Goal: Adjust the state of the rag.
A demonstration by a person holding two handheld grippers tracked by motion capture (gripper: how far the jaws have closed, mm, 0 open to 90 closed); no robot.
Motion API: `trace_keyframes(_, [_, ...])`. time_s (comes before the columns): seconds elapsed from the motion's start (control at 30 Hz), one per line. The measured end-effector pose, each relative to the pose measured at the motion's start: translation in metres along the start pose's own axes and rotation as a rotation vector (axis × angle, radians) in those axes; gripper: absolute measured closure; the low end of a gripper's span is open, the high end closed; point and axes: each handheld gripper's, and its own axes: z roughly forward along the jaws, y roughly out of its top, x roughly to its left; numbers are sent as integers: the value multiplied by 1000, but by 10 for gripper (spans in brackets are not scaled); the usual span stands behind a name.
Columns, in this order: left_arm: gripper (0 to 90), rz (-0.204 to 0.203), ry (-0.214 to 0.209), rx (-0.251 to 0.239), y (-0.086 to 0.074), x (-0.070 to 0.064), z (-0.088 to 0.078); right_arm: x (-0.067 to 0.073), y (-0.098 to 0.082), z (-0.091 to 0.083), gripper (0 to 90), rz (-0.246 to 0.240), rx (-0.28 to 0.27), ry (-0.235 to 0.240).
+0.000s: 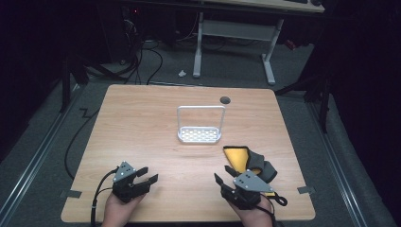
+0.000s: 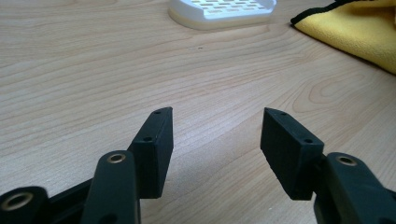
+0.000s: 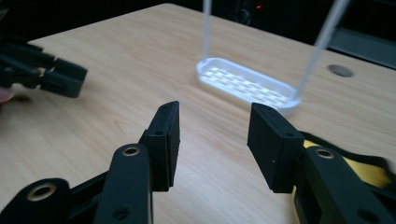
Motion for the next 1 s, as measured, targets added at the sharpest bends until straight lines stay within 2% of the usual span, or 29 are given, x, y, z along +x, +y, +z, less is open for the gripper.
trace_keyframes(0.13, [447, -7, 2, 2, 0, 2, 1, -19, 4, -21, 530, 12, -13, -73])
trace_keyframes(0.17, [447, -7, 2, 2, 0, 2, 1, -19, 4, -21, 530, 12, -13, -73])
trace_keyframes(0.2, [448, -9, 1, 3, 0, 3, 1, -28, 5, -30, 521, 21, -30, -108])
trace_keyframes(0.33, [447, -7, -1, 4, 0, 2, 1, -45, 4, -44, 508, 38, -33, -182])
trace_keyframes(0.37, [447, -7, -1, 4, 0, 2, 1, -45, 4, -44, 508, 38, -33, -182])
trace_keyframes(0.5, [447, -10, -5, 1, 0, 3, 0, -62, -4, -55, 507, 91, -28, -214])
trace_keyframes(0.6, [447, -8, -7, 2, 0, 2, 0, -66, -9, -55, 515, 87, -12, -236])
trace_keyframes(0.73, [447, -8, -7, 1, 0, 2, -1, -70, -15, -50, 520, 100, 12, -241])
trace_keyframes(0.87, [447, -10, -9, 0, 0, 2, -1, -74, -23, -43, 558, 113, 47, -255])
trace_keyframes(0.9, [447, -10, -10, 0, 0, 3, -1, -75, -26, -41, 589, 113, 51, -257])
trace_keyframes(0.93, [447, -8, -11, 1, 0, 2, -1, -77, -30, -38, 677, 127, 62, -252])
trace_keyframes(0.97, [447, -8, -11, 1, 0, 2, -1, -77, -30, -38, 677, 127, 62, -252])
trace_keyframes(1.0, [447, -6, -12, 2, 0, 2, -1, -76, -31, -37, 771, 122, 64, -256])
